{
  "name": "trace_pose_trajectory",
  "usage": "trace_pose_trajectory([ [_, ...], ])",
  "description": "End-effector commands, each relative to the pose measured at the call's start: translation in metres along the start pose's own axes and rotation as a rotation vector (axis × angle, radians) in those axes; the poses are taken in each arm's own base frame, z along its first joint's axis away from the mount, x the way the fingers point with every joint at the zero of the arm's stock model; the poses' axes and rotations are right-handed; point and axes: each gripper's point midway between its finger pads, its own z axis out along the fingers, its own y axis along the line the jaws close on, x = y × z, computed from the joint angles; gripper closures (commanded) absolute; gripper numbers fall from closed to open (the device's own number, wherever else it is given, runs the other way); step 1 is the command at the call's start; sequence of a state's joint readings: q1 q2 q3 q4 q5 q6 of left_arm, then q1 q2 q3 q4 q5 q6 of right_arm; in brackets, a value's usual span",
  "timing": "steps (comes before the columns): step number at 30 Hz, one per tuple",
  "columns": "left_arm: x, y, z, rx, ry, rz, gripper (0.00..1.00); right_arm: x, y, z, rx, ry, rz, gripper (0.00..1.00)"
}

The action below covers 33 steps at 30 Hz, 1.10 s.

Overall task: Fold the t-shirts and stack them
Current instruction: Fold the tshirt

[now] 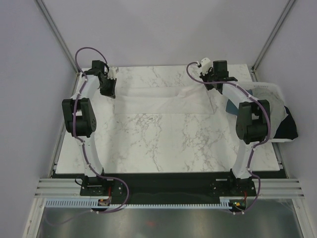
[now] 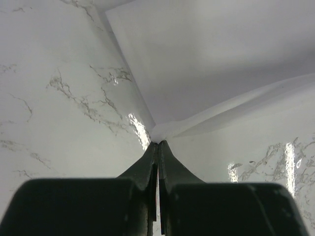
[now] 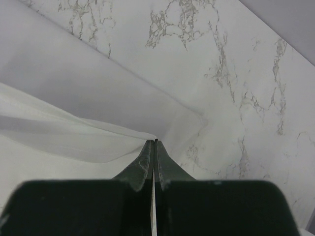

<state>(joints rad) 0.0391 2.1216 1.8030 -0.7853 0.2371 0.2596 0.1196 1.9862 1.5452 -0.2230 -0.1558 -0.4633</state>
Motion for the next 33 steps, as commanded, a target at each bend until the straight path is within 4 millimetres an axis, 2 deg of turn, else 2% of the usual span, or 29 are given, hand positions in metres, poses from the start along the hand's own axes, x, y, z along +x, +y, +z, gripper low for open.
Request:
trace_pose_trajectory([
  [1, -0.007, 0.003, 0.003, 0.005, 0.008, -0.011, 0.98, -0.024, -0.015, 0.005, 0.036, -0.058, 0.01, 1.0],
  [8, -0.008, 0.008, 0.017, 0.0, 0.024, -0.029, 0.98, -0.019, -0.02, 0.024, 0.049, -0.039, 0.023, 1.0],
  [9, -0.01, 0.008, 0.018, 0.0, 0.02, -0.032, 0.94, -0.019, -0.02, 0.025, 0.051, -0.038, 0.028, 1.0],
  [10, -0.011, 0.008, 0.018, 0.001, 0.018, -0.036, 0.86, -0.017, -0.02, 0.026, 0.049, -0.036, 0.035, 1.0],
  [11, -0.013, 0.007, 0.014, -0.002, 0.012, -0.042, 0.76, -0.018, -0.022, 0.024, 0.069, -0.035, 0.044, 0.93],
  [12, -0.015, 0.007, 0.01, -0.005, 0.001, -0.044, 0.69, -0.02, -0.024, 0.021, 0.081, -0.036, 0.057, 0.83],
  [13, -0.013, 0.004, 0.009, 0.0, -0.004, -0.049, 0.58, -0.017, -0.024, 0.018, 0.089, -0.034, 0.08, 0.69],
  [14, -0.025, 0.002, -0.014, -0.015, -0.064, -0.048, 0.54, -0.031, -0.03, 0.002, 0.117, -0.071, 0.083, 0.66],
  [15, -0.015, -0.001, -0.016, -0.018, -0.057, -0.057, 0.48, -0.02, -0.024, -0.002, 0.12, -0.059, 0.093, 0.63],
  [16, -0.027, 0.0, -0.028, -0.04, -0.125, -0.047, 0.45, -0.03, -0.028, -0.012, 0.142, -0.101, 0.101, 0.59],
  [17, -0.037, -0.004, -0.053, -0.053, -0.189, -0.043, 0.42, -0.044, -0.032, -0.031, 0.164, -0.144, 0.103, 0.58],
  [18, -0.033, -0.007, -0.058, -0.054, -0.201, -0.043, 0.37, -0.039, -0.028, -0.037, 0.16, -0.139, 0.109, 0.57],
  [20, -0.038, -0.019, -0.071, -0.021, -0.246, -0.036, 0.36, -0.053, -0.027, -0.059, 0.163, -0.19, 0.134, 0.56],
  [21, -0.036, -0.031, -0.079, 0.011, -0.259, -0.029, 0.36, -0.048, -0.016, -0.059, 0.121, -0.188, 0.144, 0.56],
  [23, -0.033, -0.043, -0.078, 0.044, -0.256, -0.023, 0.36, -0.049, -0.002, -0.064, 0.062, -0.202, 0.207, 0.55],
  [24, -0.024, -0.044, -0.071, 0.052, -0.23, -0.027, 0.36, -0.045, 0.014, -0.061, -0.011, -0.2, 0.231, 0.55],
  [25, -0.022, -0.061, -0.062, 0.075, -0.21, 0.005, 0.36, -0.039, 0.023, -0.06, -0.053, -0.181, 0.258, 0.55],
  [27, -0.009, -0.069, -0.04, 0.09, -0.155, 0.02, 0.36, -0.024, 0.043, -0.049, -0.13, -0.145, 0.327, 0.55],
  [29, -0.001, -0.079, -0.027, 0.125, -0.125, 0.031, 0.36, -0.011, 0.061, -0.037, -0.209, -0.113, 0.357, 0.55],
  [31, 0.006, -0.083, -0.008, 0.158, -0.099, 0.014, 0.36, 0.003, 0.073, -0.025, -0.255, -0.075, 0.41, 0.55],
  [33, 0.004, -0.083, 0.002, 0.162, -0.099, 0.014, 0.36, 0.009, 0.08, -0.019, -0.277, -0.057, 0.456, 0.56],
])
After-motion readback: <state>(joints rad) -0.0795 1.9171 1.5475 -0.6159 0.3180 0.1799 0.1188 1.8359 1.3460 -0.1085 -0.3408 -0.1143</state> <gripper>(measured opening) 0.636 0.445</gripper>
